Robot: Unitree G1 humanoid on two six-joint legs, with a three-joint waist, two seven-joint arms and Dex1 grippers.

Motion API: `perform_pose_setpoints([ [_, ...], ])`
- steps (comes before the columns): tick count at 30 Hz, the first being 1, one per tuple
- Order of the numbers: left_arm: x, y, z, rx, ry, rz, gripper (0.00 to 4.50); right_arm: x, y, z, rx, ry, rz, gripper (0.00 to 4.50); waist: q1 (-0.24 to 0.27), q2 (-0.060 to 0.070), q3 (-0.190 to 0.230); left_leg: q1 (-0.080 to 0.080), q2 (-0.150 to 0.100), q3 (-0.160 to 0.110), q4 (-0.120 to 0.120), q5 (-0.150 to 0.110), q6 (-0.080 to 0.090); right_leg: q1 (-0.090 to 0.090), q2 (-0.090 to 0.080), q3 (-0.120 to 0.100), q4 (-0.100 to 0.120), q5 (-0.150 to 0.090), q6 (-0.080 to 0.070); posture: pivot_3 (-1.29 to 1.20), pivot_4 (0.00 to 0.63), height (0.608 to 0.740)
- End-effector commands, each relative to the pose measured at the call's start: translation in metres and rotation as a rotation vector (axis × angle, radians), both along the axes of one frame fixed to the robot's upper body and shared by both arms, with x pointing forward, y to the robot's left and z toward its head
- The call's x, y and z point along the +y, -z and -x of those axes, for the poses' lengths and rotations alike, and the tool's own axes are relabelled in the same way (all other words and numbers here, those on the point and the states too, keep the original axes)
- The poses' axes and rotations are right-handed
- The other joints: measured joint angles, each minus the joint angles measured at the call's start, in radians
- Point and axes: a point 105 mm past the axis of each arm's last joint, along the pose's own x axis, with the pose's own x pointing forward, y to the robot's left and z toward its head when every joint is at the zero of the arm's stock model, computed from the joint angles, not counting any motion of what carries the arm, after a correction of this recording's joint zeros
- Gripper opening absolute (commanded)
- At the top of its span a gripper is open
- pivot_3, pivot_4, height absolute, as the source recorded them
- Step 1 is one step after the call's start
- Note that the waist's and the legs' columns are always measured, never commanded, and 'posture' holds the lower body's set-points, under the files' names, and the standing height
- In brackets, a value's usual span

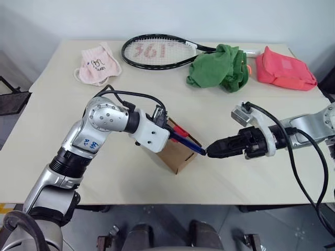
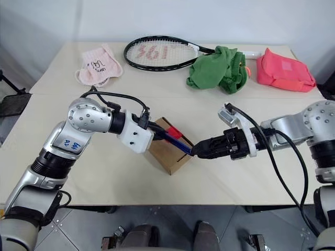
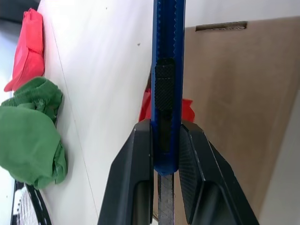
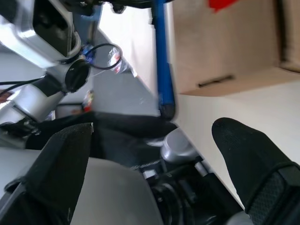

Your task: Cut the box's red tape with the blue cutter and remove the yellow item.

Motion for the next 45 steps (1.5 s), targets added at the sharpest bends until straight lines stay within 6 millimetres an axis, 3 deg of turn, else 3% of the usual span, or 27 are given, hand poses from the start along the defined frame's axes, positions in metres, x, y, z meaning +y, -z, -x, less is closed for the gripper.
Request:
perform_pose_setpoints([
  [1,-0.006,-0.008,0.006,-0.04,0.03,0.015,0.47,0.001,-0.009,0.0,0.017,-0.02,-0.013,4.36,0.007,0.0,0.0,-0.001,0.0,-0.001,0.002,0.0,0.0,0.0,0.0,-0.001,0.0,0.0,0.0,0.0,0.15,0.74],
  [11,-0.015,-0.009,0.013,-0.03,0.058,0.03,0.47,0.011,-0.006,-0.011,0.044,-0.012,0.0,4.36,0.017,0.0,0.0,-0.007,0.0,-0.003,0.007,0.0,0.0,-0.002,0.0,-0.004,0.0,0.0,0.0,0.0,0.15,0.74],
  [23,-0.023,-0.01,0.019,-0.019,0.066,0.045,0.47,0.039,0.003,-0.03,0.01,0.034,-0.049,4.36,0.016,0.0,0.0,-0.007,0.0,-0.003,0.007,0.0,0.0,-0.002,0.0,-0.004,0.002,0.0,0.0,0.0,0.15,0.74],
  [45,-0.013,-0.005,0.004,-0.015,-0.045,0.015,0.47,0.043,0.01,-0.038,-0.098,0.17,-0.091,4.36,0.015,0.0,0.0,-0.007,0.0,-0.004,0.007,0.0,0.0,-0.002,0.0,-0.004,0.003,0.0,0.0,0.0,0.15,0.74],
])
